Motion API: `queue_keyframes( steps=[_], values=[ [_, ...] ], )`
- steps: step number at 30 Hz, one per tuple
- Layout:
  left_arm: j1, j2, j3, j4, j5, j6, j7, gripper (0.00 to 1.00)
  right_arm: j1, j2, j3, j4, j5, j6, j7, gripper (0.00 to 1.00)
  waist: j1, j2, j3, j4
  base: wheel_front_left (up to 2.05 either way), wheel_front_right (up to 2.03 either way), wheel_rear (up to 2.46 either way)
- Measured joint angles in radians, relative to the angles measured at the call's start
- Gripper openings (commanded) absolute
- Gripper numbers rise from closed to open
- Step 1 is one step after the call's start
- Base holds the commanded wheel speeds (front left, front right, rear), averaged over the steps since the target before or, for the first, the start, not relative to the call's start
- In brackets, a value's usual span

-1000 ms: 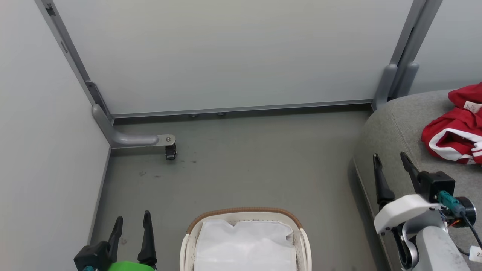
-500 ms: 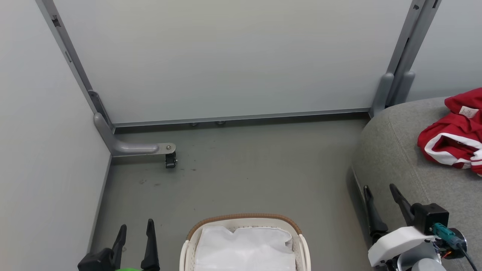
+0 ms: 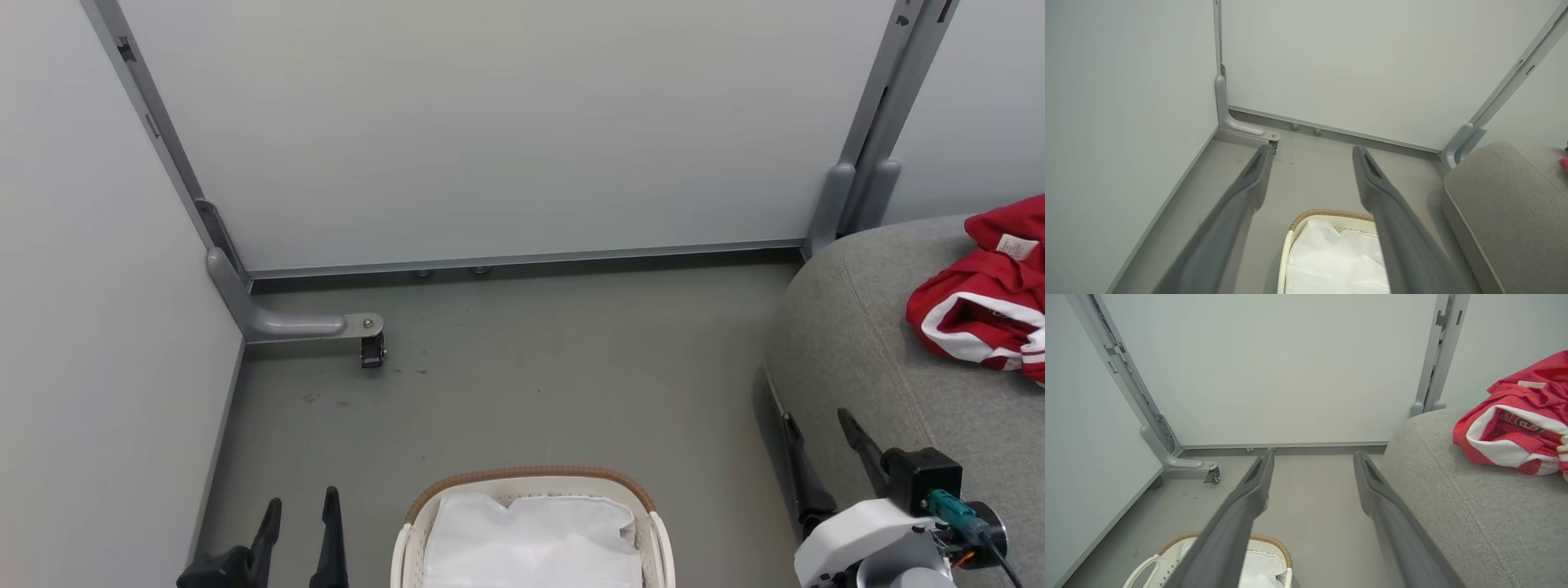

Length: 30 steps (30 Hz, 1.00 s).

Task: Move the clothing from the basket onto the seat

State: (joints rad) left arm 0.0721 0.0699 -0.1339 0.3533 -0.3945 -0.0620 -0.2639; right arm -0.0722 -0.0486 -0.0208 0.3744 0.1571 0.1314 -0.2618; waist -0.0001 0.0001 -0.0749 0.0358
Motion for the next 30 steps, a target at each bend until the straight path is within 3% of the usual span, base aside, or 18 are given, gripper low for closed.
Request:
queue_keyframes(
  steps=[6,30],
  values=[
    [0.004,0.0,0.003,0.039,-0.02,0.0,0.011,0.0,0.021,0.012,-0.004,0.042,0.021,0.0,0.017,0.0,0.0,0.0,0.001,0.0,0.0,0.0,0.0],
    [-0.027,-0.008,0.074,-0.001,-0.377,-0.017,0.122,0.0,0.018,0.01,-0.028,-0.009,0.453,0.0,0.122,0.0,0.0,0.0,0.016,-0.007,0.0,0.0,0.0]
  ],
)
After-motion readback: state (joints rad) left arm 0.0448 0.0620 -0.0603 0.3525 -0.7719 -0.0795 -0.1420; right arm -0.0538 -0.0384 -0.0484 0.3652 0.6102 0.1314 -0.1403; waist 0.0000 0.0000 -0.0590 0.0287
